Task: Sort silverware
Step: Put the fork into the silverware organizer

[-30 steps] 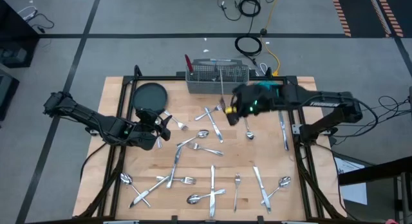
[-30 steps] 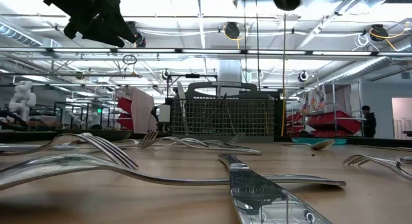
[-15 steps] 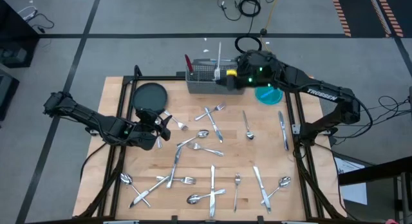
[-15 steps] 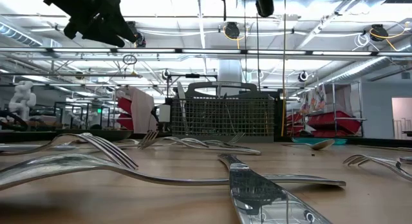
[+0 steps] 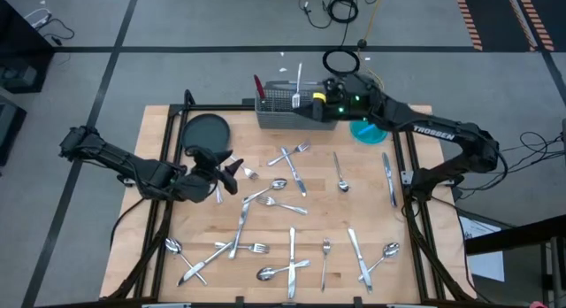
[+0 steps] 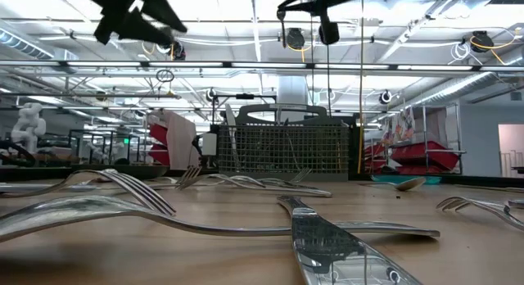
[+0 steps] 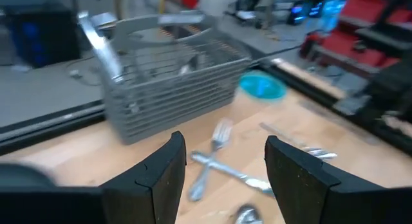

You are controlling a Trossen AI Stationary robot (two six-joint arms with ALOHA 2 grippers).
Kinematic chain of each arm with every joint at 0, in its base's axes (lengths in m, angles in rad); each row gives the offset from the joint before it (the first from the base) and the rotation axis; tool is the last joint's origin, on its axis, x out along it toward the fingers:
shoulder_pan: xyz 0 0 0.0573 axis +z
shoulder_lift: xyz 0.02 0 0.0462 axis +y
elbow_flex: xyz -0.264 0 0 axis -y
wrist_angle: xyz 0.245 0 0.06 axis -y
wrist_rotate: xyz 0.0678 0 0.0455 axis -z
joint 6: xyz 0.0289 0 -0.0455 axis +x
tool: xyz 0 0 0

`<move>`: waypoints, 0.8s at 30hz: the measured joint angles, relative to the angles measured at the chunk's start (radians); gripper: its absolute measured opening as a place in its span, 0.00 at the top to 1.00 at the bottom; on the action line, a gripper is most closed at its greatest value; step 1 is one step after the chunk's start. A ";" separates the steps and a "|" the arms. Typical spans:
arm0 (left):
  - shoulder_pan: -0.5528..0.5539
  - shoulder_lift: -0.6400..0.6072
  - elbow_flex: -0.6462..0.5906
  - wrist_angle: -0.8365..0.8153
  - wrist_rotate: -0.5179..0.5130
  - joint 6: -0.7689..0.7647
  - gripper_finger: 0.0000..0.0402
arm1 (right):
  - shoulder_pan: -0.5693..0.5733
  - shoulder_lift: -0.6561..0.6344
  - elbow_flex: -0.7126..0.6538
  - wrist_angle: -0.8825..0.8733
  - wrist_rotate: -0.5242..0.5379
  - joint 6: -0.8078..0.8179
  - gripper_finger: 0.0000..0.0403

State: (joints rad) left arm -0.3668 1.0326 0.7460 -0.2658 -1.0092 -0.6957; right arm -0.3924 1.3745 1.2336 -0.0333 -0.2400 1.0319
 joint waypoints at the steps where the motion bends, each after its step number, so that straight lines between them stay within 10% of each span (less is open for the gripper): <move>1: 0.000 -0.001 0.000 0.037 0.009 0.038 0.47 | 0.001 -0.017 -0.049 0.062 -0.002 0.021 1.00; 12: 0.058 -0.002 0.000 0.430 0.010 0.421 0.47 | -0.003 -0.184 -0.505 0.563 0.057 0.301 1.00; 24: 0.122 -0.002 0.000 0.441 0.010 0.414 0.47 | -0.008 -0.057 -0.550 0.752 0.085 0.380 1.00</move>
State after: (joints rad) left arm -0.2451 1.0306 0.7464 0.1753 -0.9989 -0.2820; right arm -0.4007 1.3175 0.6836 0.7185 -0.1547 1.4117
